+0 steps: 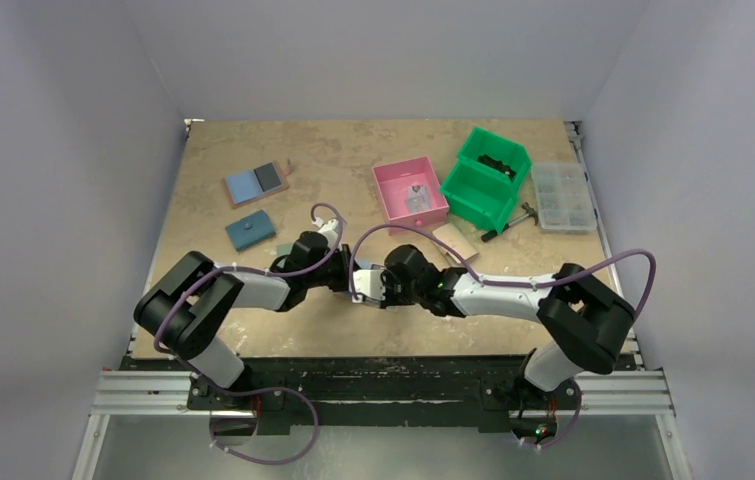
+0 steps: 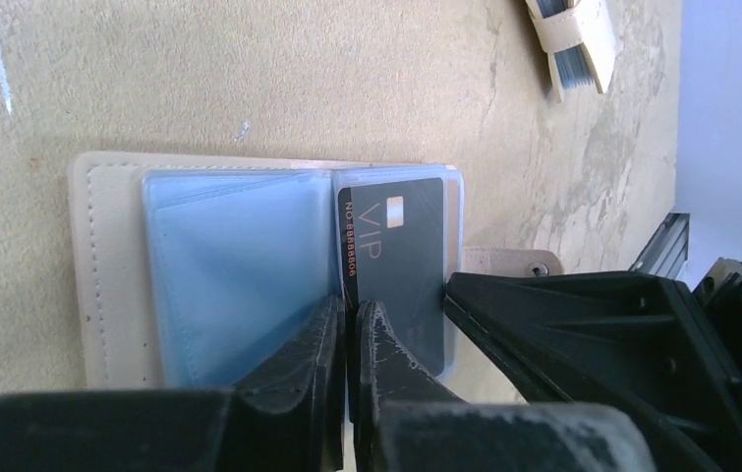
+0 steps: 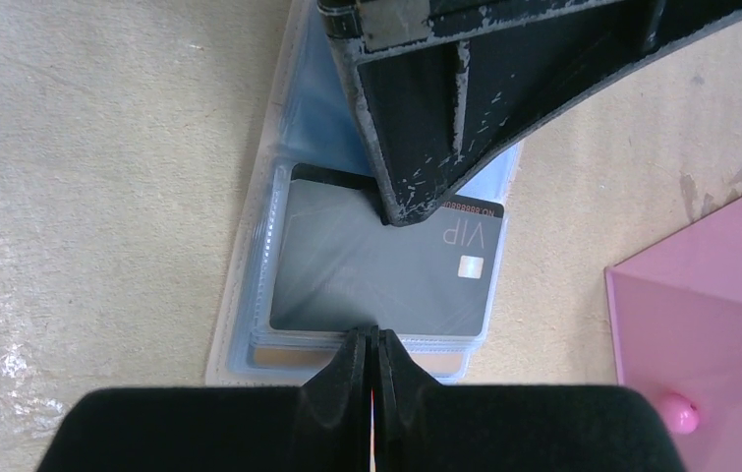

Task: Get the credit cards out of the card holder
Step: Remove the credit card from the card holder.

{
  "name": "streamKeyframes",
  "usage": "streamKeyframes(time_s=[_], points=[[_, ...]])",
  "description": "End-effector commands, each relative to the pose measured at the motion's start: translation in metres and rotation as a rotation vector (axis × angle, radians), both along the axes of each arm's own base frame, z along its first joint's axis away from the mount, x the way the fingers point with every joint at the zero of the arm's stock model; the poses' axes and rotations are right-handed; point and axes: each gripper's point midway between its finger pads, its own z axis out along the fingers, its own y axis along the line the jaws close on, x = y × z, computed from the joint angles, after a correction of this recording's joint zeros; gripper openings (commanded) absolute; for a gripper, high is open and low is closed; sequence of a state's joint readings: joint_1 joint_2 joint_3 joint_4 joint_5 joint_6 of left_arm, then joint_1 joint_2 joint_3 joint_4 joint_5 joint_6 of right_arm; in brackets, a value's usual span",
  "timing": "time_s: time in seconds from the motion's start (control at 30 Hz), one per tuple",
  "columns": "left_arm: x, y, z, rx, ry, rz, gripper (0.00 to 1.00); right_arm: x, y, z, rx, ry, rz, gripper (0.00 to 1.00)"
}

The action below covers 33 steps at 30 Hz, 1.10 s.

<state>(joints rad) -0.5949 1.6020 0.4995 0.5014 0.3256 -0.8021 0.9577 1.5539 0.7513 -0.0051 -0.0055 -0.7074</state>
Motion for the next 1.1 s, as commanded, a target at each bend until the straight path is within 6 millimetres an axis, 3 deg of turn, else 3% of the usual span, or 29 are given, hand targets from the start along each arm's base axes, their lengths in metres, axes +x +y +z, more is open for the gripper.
streamKeyframes(time_s=[0.0,0.13,0.33,0.43,0.57,0.77,0.97,1.07], points=[[-0.005,-0.010,0.009,-0.052,-0.020,-0.039,0.00,-0.003,0.013,-0.003,0.026,0.035,-0.009,0.02],[-0.008,-0.006,0.013,-0.062,-0.035,-0.034,0.00,-0.002,0.008,0.005,0.016,0.093,0.000,0.06],[-0.018,-0.007,0.026,-0.123,-0.078,-0.068,0.00,-0.004,-0.004,0.028,0.094,0.213,0.058,0.25],[-0.021,-0.007,0.030,-0.141,-0.079,-0.073,0.00,-0.008,-0.004,0.031,0.120,0.247,0.083,0.27],[-0.027,-0.010,0.033,-0.186,-0.059,-0.082,0.00,-0.007,-0.003,0.023,0.107,0.272,0.074,0.25],[-0.032,-0.013,0.029,-0.225,-0.021,-0.077,0.00,-0.009,-0.008,0.012,0.060,0.278,0.080,0.11],[-0.033,-0.013,0.027,-0.231,-0.008,-0.077,0.00,-0.010,-0.006,-0.003,-0.001,0.278,0.071,0.07],[-0.034,-0.012,0.024,-0.227,0.001,-0.075,0.14,-0.011,-0.005,-0.006,-0.013,0.270,0.070,0.06]])
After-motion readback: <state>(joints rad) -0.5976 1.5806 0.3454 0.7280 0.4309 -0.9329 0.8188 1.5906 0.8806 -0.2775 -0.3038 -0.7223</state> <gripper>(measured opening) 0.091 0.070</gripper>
